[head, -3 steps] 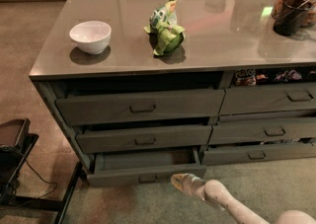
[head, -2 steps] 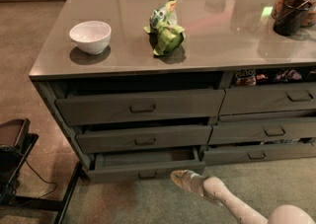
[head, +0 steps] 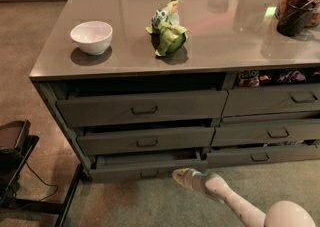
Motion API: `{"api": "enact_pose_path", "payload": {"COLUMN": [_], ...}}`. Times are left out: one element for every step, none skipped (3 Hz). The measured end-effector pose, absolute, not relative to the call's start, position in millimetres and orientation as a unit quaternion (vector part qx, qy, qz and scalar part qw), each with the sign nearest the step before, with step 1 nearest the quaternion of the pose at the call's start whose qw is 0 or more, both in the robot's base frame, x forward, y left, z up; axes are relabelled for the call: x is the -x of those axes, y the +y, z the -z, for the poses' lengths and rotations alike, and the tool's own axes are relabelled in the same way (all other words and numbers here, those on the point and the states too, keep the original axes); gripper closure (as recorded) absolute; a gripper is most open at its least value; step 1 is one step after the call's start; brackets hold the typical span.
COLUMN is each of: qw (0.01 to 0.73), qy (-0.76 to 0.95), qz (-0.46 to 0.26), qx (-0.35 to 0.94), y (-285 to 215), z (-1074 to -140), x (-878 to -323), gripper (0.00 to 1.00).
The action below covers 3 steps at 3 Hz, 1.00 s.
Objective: Close bottom drawer
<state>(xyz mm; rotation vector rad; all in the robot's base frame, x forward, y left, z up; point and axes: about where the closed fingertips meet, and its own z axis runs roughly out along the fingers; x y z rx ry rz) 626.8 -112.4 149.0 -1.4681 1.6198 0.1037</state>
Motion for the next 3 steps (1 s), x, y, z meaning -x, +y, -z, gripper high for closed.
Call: {"api": "enact_pose_path", "payload": {"qw": [0.455, 0.449, 0.436], "qy": [0.659, 0.659, 0.663], "qz": [-0.038, -0.035, -0.031], "qx": [0.598, 0.603, 0.608], "y": [-112.8, -112.6, -112.5], "z": [-151.9, -154.5, -152.7], "x": [-635.7, -646.5, -671.3], "gripper": [1.0, 1.0, 1.0]}}
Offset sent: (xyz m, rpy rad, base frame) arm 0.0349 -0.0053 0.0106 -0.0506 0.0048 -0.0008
